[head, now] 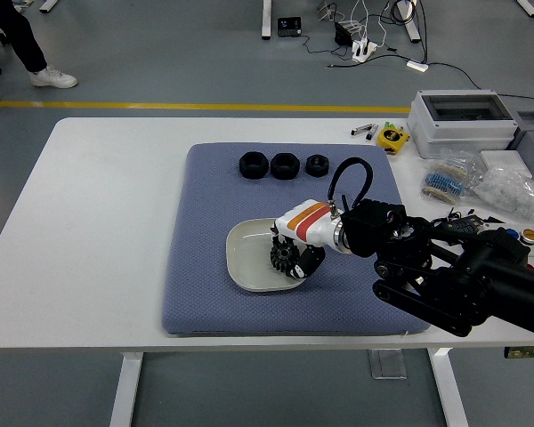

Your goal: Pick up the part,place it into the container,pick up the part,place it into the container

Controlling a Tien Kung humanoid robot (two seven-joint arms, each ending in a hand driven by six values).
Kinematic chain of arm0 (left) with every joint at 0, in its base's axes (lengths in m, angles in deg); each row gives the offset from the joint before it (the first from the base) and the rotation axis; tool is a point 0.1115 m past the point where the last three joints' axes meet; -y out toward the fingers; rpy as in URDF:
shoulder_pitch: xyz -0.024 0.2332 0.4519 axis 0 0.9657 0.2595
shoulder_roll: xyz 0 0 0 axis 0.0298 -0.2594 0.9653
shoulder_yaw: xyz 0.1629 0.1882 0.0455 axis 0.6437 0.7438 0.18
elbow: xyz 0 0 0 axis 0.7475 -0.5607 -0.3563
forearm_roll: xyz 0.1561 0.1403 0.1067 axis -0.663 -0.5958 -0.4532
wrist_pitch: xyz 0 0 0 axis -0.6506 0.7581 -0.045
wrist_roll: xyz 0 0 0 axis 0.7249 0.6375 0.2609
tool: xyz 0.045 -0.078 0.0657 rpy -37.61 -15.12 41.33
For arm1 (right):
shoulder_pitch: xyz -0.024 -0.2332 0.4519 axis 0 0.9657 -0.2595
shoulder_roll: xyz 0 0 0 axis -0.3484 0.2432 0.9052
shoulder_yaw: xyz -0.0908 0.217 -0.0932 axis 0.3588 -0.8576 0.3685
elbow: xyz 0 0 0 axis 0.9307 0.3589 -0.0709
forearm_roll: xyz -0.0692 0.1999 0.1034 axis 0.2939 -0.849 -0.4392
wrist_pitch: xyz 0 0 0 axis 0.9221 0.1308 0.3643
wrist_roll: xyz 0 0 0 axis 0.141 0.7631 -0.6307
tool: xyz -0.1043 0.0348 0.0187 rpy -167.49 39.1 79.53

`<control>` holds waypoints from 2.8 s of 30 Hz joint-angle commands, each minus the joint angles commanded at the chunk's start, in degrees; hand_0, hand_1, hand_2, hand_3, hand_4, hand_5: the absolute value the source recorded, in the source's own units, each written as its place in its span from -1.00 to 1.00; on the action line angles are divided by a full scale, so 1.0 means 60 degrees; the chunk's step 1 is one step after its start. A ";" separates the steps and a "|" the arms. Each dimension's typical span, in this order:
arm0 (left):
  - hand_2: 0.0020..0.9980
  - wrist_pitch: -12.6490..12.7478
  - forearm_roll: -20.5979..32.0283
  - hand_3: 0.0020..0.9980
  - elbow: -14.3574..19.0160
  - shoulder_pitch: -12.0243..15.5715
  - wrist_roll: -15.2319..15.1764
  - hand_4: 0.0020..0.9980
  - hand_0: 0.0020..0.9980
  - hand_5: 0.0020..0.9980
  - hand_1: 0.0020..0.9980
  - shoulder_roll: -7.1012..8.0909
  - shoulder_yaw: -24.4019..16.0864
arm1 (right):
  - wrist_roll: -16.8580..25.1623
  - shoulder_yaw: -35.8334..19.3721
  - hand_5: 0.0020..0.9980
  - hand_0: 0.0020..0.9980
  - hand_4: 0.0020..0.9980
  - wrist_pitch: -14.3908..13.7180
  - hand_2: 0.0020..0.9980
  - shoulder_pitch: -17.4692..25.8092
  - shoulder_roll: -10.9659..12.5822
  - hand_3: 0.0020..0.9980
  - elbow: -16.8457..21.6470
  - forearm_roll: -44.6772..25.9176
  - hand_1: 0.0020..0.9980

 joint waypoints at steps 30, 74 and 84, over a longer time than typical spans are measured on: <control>0.31 0.0033 -0.0424 0.14 0.0000 -0.0011 0.0080 0.24 0.43 0.43 0.21 0.0000 -0.0354 | -0.0015 -0.1107 -0.25 -0.59 1.00 0.0217 0.41 -0.0096 0.1108 0.60 -0.0783 0.0258 -0.37; 0.30 0.0126 -0.1353 0.14 0.0000 -0.0140 0.0435 0.23 0.42 0.42 0.22 0.0000 -0.1072 | 0.0577 -0.1246 -0.74 -0.80 -0.14 -0.0626 -0.18 0.0824 0.0633 -0.10 -0.1835 -0.0766 -0.53; 0.29 0.0111 -0.1410 0.14 0.0000 -0.0137 0.0452 0.22 0.42 0.42 0.23 0.0000 -0.1110 | 0.0717 -0.1421 -0.79 -0.83 -0.14 -0.0784 -0.23 0.0735 0.0789 -0.13 -0.1493 -0.0649 -0.56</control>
